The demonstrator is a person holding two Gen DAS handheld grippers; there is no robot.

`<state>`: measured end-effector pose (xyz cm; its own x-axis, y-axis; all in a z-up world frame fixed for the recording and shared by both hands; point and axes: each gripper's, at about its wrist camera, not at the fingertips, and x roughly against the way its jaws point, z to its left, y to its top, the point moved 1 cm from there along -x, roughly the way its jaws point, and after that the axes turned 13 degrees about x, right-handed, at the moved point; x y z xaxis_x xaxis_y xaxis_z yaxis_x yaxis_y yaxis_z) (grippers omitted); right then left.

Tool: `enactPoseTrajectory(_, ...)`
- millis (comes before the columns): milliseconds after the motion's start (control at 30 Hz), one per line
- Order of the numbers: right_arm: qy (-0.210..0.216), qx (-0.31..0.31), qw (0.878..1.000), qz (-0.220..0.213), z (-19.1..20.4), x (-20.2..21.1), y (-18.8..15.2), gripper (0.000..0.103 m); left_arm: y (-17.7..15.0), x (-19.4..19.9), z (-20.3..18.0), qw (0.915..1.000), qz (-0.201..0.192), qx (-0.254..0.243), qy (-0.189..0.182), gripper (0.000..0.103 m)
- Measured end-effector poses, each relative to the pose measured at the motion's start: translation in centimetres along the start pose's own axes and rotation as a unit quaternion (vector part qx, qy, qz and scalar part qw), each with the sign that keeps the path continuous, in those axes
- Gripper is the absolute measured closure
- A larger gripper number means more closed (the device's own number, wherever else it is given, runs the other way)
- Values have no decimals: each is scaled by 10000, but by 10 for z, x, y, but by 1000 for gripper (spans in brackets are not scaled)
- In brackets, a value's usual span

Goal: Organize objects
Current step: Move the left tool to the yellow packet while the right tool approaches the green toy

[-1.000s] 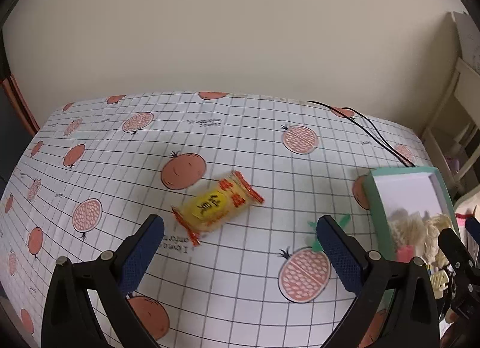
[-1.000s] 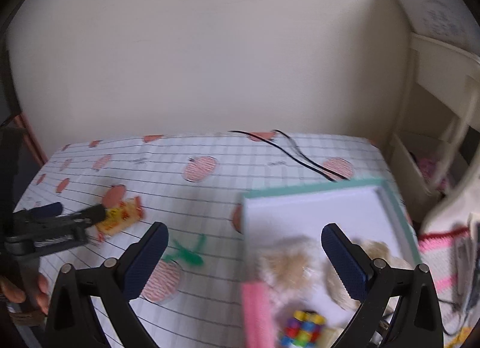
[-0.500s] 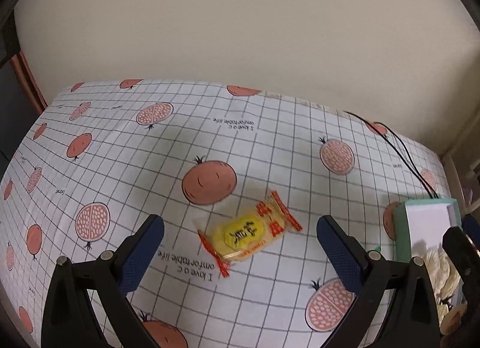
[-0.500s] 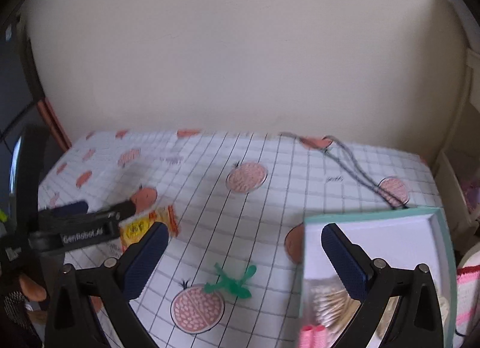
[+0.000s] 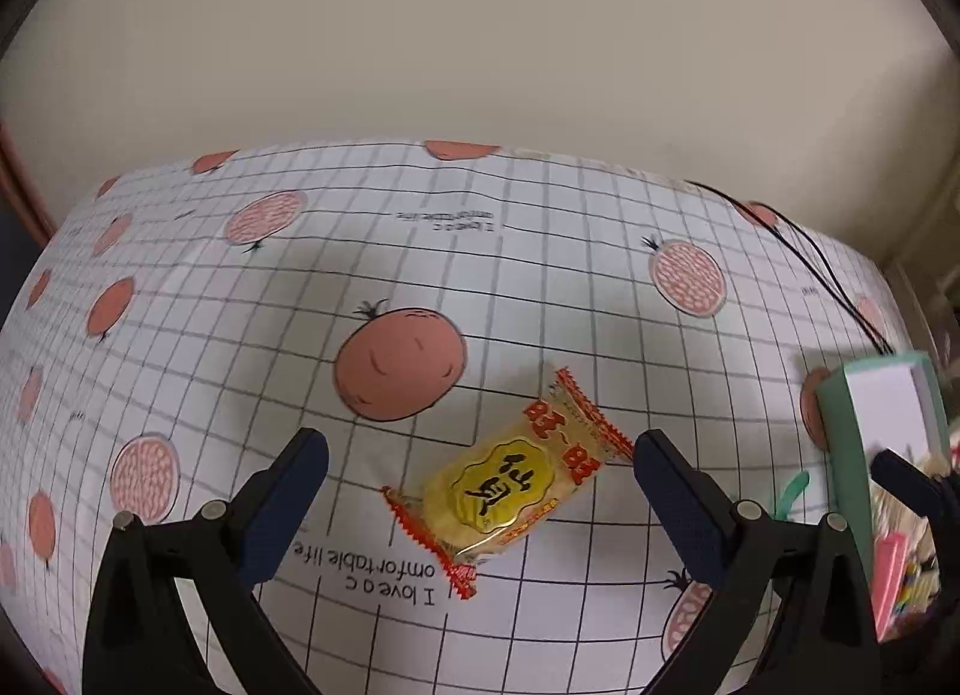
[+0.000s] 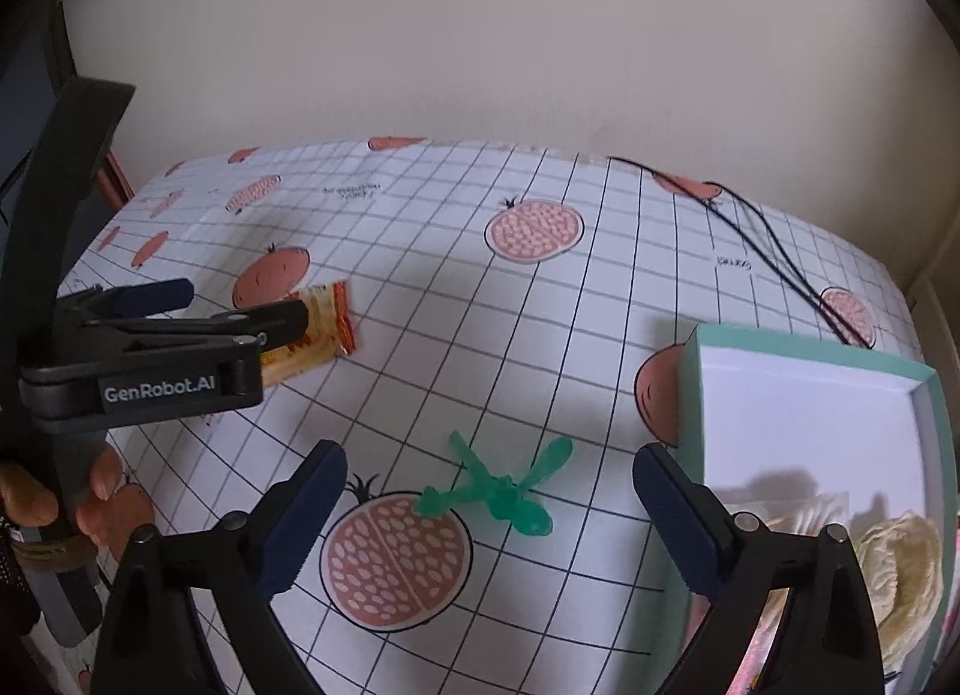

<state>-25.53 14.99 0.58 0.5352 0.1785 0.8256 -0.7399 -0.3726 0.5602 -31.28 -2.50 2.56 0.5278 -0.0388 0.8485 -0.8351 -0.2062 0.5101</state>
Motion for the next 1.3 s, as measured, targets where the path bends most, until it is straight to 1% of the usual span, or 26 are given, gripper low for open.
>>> enactPoseTrajectory(233,-22,9,9998,209,0,-13,-6,8,-7,-16,-9,9990,107,-428,1,2)
enactPoseTrajectory(367,-18,-22,9996,268,-1,-17,-10,10,-13,-23,-15,9980,104,-606,136,2)
enactPoseTrajectory(500,-35,-28,9995,321,0,-23,-11,12,-15,-26,-13,9982,100,-562,165,2)
enactPoseTrajectory(567,-51,-25,9993,360,0,-25,-12,16,-14,-27,-11,9986,80,-496,164,2)
enactPoseTrajectory(700,-127,-22,9990,428,1,-30,-14,19,-13,-30,-8,9988,55,-452,153,3)
enactPoseTrajectory(733,-180,17,9990,412,2,-30,-14,20,-13,-30,-8,9989,49,-447,140,4)
enactPoseTrajectory(800,-207,67,9989,405,3,-30,-13,22,-14,-31,-8,9989,60,-443,116,9)
enactPoseTrajectory(867,-232,71,9991,358,4,-30,-13,27,-15,-32,-8,9989,71,-448,134,9)
enactPoseTrajectory(933,-316,93,9989,342,5,-30,-13,29,-16,-32,-10,9988,77,-464,105,9)
enactPoseTrajectory(1067,-316,112,9990,302,7,-29,-12,34,-18,-32,-12,9989,132,-450,56,10)
enactPoseTrajectory(1100,-317,119,9990,293,8,-29,-12,34,-19,-32,-12,9989,140,-442,31,16)
enactPoseTrajectory(1167,-297,127,9991,282,9,-29,-11,38,-20,-33,-14,9988,171,-468,14,24)
enactPoseTrajectory(1233,-283,133,9992,262,11,-28,-11,41,-21,-34,-15,9986,199,-500,9,25)
enactPoseTrajectory(1300,-290,124,9992,260,11,-28,-11,41,-23,-35,-16,9984,214,-519,24,31)
